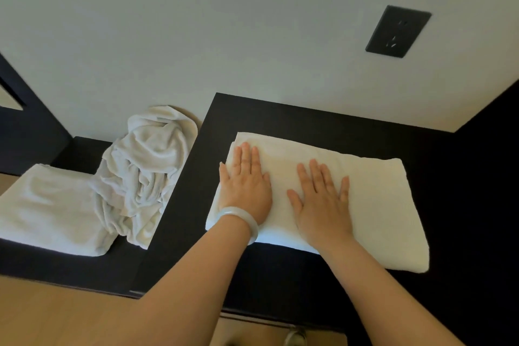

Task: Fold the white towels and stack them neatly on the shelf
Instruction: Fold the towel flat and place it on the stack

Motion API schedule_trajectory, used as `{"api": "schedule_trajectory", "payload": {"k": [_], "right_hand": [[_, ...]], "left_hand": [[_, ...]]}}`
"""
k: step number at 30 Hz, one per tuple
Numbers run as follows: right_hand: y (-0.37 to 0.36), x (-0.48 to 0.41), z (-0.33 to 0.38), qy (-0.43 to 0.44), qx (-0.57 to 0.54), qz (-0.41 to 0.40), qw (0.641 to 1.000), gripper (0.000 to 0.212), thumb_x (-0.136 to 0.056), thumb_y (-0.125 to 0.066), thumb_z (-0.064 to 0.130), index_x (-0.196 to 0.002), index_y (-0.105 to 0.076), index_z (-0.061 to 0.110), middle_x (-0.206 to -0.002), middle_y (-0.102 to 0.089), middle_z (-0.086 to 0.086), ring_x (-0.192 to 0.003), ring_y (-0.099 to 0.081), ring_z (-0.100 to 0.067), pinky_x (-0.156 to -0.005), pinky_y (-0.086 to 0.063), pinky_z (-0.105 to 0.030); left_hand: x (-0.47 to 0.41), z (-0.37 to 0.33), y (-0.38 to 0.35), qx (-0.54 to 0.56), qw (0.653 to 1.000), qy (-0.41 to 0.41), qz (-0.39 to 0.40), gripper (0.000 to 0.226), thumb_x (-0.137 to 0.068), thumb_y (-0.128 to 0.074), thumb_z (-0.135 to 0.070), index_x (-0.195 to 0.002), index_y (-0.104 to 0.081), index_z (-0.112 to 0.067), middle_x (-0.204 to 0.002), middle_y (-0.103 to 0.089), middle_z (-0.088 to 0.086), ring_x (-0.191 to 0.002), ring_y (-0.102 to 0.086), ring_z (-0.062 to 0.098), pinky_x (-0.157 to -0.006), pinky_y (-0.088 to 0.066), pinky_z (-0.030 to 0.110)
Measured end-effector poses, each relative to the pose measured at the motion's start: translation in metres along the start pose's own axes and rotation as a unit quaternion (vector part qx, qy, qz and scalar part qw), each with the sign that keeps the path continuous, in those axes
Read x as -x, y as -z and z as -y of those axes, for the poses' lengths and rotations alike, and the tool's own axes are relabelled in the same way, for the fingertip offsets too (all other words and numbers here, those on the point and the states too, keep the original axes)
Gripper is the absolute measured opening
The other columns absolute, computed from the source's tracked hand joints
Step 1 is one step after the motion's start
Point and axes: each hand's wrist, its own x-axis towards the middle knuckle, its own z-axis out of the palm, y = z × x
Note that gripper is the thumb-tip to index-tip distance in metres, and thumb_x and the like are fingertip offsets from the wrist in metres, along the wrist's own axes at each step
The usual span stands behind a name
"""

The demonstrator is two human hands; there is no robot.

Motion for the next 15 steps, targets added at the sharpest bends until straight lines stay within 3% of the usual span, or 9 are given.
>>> {"api": "schedule_trajectory", "payload": {"k": [5, 8, 11, 15], "right_hand": [[-0.002, 0.010, -0.010, -0.058, -0.024, -0.016, 0.998, 0.065, -0.099, -0.008, 0.052, -0.155, 0.013, 0.027, -0.165, 0.013, -0.001, -0.151, 0.013, -0.020, -0.120, 0.009, -0.052], [-0.001, 0.011, -0.009, -0.050, -0.018, -0.009, 0.999, 0.071, -0.099, -0.018, 0.055, -0.155, 0.016, 0.024, -0.164, 0.017, -0.003, -0.151, 0.015, -0.022, -0.120, 0.011, -0.053], [0.001, 0.010, -0.018, -0.023, -0.014, 0.013, 1.000, 0.080, -0.099, -0.032, 0.053, -0.154, 0.018, 0.024, -0.161, 0.024, 0.001, -0.149, 0.021, -0.019, -0.118, 0.016, -0.049], [0.002, 0.015, -0.054, 0.051, -0.063, 0.017, 0.997, 0.055, -0.104, -0.014, 0.042, -0.154, 0.010, 0.033, -0.163, 0.016, 0.011, -0.146, 0.021, -0.002, -0.120, 0.016, -0.034]], "left_hand": [[0.003, -0.011, 0.007, -0.047, 0.999, 0.008, -0.012, 0.060, -0.103, -0.009, -0.031, -0.152, 0.012, -0.006, -0.162, 0.015, 0.012, -0.149, 0.015, 0.028, -0.119, 0.004, 0.057], [0.011, -0.048, 0.011, -0.024, 0.992, -0.119, -0.022, 0.060, -0.103, -0.016, -0.029, -0.154, 0.006, -0.005, -0.162, 0.016, 0.012, -0.148, 0.019, 0.029, -0.120, 0.010, 0.051], [0.011, -0.070, -0.001, 0.011, 0.981, -0.193, -0.010, 0.059, -0.101, -0.001, -0.036, -0.155, 0.003, -0.015, -0.163, 0.012, 0.004, -0.149, 0.017, 0.022, -0.120, 0.011, 0.045], [0.007, -0.062, -0.018, -0.027, 0.982, -0.185, -0.016, 0.075, -0.083, 0.024, -0.045, -0.153, 0.013, -0.021, -0.161, 0.020, -0.002, -0.147, 0.021, 0.019, -0.119, 0.014, 0.046]]}}
